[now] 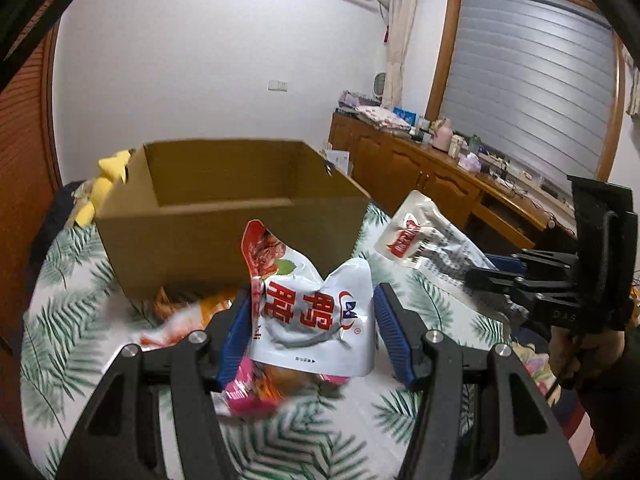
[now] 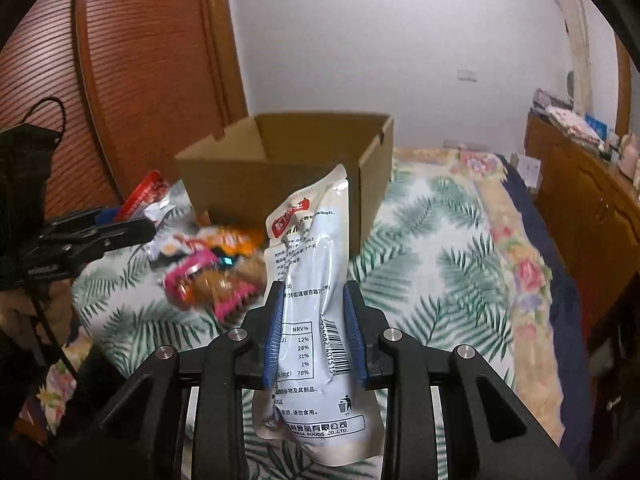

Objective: Organize snacks
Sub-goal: 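Carry both pouches over the cardboard box and open both tools to drop them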

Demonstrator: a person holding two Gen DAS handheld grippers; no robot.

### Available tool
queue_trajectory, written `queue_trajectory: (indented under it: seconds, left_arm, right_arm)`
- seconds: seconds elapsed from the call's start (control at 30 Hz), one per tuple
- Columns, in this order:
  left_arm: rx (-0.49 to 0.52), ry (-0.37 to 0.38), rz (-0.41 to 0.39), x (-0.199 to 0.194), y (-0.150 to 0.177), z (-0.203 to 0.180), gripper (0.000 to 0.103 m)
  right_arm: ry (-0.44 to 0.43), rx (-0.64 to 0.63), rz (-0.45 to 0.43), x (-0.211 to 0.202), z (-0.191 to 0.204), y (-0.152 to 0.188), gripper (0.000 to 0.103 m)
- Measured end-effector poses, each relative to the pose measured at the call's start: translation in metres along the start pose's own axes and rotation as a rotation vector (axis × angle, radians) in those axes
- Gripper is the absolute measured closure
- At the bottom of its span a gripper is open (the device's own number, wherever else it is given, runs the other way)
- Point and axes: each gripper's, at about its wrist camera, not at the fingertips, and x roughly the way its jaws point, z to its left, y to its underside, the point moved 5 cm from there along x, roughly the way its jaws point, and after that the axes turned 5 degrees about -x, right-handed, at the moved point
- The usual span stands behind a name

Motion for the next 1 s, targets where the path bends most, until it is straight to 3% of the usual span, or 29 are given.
queue_trajectory:
  seconds: [0.27,0.53,1.0]
  left_arm:
    - [0.007,-0.023,-0.013,0.024,-0.042,0.033,0.044]
    - [0.007,-0.066,-0.011,0.057,-0.079,0.071,0.044]
    - [0.006,-0.095,0.03,0.109,-0.111,0.112,0.044]
  right_arm:
    - [-0.024,-0.034,-0.048,0.01,-0.001,-0.052,0.075]
    - [-0.043,-0.079,-0.067,0.055,-0.006,-0.108,0.075]
    - [-0.076,-0.09,-0.065,0.135,-0.011,-0.148,0.074]
